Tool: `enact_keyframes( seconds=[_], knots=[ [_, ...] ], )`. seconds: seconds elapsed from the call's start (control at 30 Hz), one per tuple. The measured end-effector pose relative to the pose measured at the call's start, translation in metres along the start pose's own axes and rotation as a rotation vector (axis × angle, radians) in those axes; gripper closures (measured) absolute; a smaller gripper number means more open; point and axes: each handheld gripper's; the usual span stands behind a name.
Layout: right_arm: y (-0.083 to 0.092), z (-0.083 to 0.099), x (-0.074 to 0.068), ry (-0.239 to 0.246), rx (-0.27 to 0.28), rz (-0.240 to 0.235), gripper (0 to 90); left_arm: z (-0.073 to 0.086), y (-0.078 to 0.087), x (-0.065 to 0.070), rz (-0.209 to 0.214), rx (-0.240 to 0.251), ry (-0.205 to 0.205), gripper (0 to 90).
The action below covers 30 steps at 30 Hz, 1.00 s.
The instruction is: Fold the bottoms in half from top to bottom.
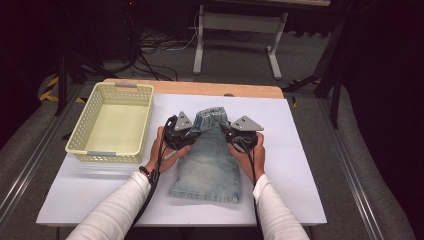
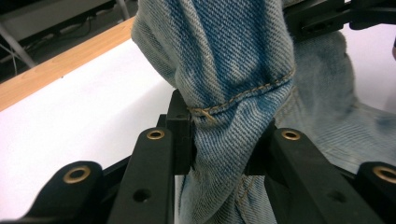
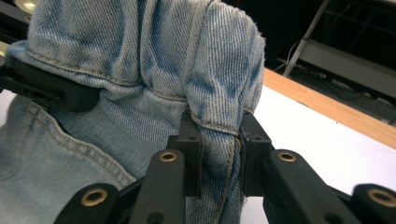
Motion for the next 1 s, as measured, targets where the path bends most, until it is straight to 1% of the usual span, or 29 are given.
enact_keyframes(
  seconds=[0.17,0.23,0.3,0.33,0.4,0.47,0.6,0.7,0.8,0.9,0.97,1.0],
  knots=[
    [0.012,0.005,-0.005,0.003,0.032,-0.004,75.2,0.003,0.008,0.009,0.008,0.024,-0.027,71.3],
    [0.016,0.006,-0.007,0.005,0.041,-0.008,75.2,0.004,0.011,0.011,0.017,0.033,-0.024,71.5],
    [0.021,0.008,-0.009,0.004,0.053,-0.013,75.2,0.006,0.014,0.014,0.022,0.038,-0.032,71.7],
    [0.023,0.008,-0.011,0.012,0.058,-0.012,75.2,0.008,0.015,0.015,0.027,0.043,-0.033,71.9],
    [0.027,0.009,-0.013,0.023,0.063,-0.014,75.2,0.009,0.017,0.018,0.028,0.047,-0.04,72.0],
    [0.031,0.011,-0.015,0.024,0.071,-0.019,75.2,0.011,0.02,0.021,0.038,0.052,-0.048,72.3],
    [0.039,0.015,-0.019,0.024,0.083,-0.028,75.2,0.016,0.025,0.028,0.043,0.059,-0.069,72.7],
    [0.045,0.017,-0.022,0.031,0.089,-0.035,75.2,0.019,0.028,0.031,0.05,0.066,-0.067,72.6],
    [0.052,0.019,-0.026,0.033,0.095,-0.048,75.2,0.022,0.033,0.036,0.047,0.073,-0.083,72.5],
    [0.058,0.022,-0.03,0.042,0.096,-0.061,75.1,0.026,0.038,0.042,0.037,0.071,-0.117,72.2],
    [0.064,0.025,-0.033,0.045,0.098,-0.075,75.1,0.029,0.042,0.045,0.039,0.065,-0.138,71.7],
    [0.066,0.026,-0.034,0.053,0.095,-0.078,75.1,0.03,0.043,0.045,0.04,0.065,-0.139,71.4]
  ],
)
Point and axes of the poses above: each handheld gripper's, and its own axes: y roughly backward along the jaws, z roughly out of its underside, x roughly to its right, and after that the axes turned 2 degrees about -y, right-handed
